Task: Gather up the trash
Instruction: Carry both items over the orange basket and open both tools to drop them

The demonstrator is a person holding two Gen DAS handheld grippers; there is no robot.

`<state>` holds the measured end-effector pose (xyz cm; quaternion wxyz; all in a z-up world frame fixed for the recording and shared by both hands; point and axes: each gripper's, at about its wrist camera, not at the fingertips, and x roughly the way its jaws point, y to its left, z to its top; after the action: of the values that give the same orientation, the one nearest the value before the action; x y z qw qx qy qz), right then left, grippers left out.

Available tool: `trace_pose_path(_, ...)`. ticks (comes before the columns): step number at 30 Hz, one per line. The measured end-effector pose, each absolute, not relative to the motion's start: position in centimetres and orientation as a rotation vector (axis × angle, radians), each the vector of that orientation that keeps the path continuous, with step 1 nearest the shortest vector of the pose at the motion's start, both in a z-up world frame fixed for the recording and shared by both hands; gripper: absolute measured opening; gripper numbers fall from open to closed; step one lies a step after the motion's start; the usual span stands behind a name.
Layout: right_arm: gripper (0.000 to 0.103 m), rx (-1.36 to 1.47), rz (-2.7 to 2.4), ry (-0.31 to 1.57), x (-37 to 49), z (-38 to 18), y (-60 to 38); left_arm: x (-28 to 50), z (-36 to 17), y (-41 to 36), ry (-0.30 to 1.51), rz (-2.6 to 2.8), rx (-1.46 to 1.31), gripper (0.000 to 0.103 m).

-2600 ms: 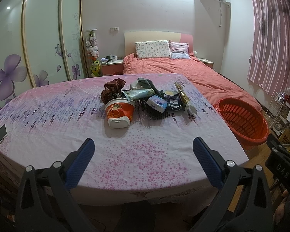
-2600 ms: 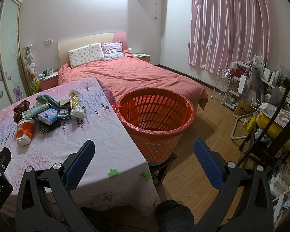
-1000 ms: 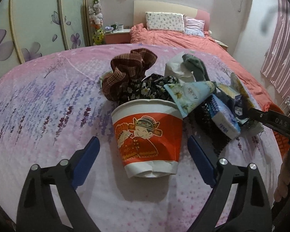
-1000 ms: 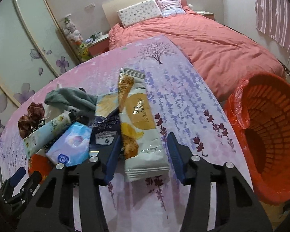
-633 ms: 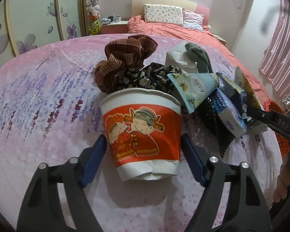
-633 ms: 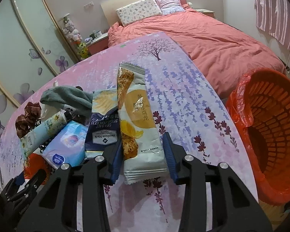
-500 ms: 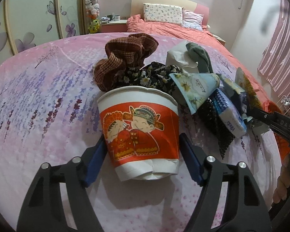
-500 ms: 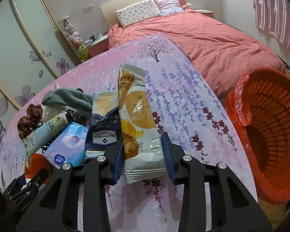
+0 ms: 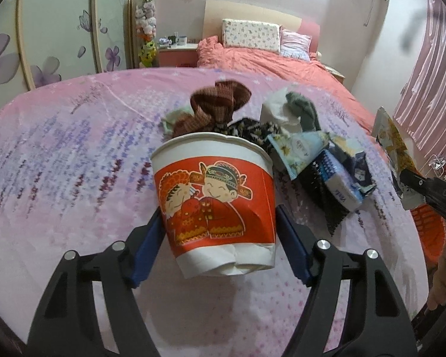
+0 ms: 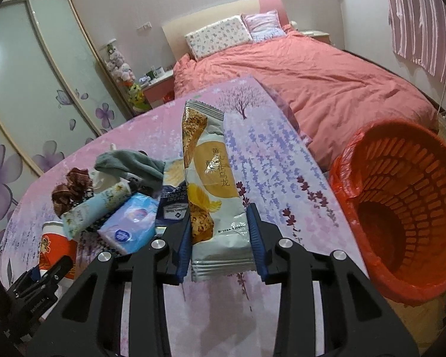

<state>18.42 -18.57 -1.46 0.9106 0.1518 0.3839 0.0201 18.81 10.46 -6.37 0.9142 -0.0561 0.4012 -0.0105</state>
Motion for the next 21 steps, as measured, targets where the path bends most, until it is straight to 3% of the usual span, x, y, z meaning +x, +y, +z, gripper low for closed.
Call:
trace_pose_path(10, 0.035, 0.291, 0.025, 0.704, 15.3, 1.2, -19.3, 16.1, -2.3, 9.3, 0.748, -0.058, -0.109, 0.071)
trace_pose_path(21, 0.035, 0.304, -0.127, 0.623, 11.9, 2.3, -24.4, 16.3, 1.2, 0.2, 0.693, -0.274, -0.081, 0.071)
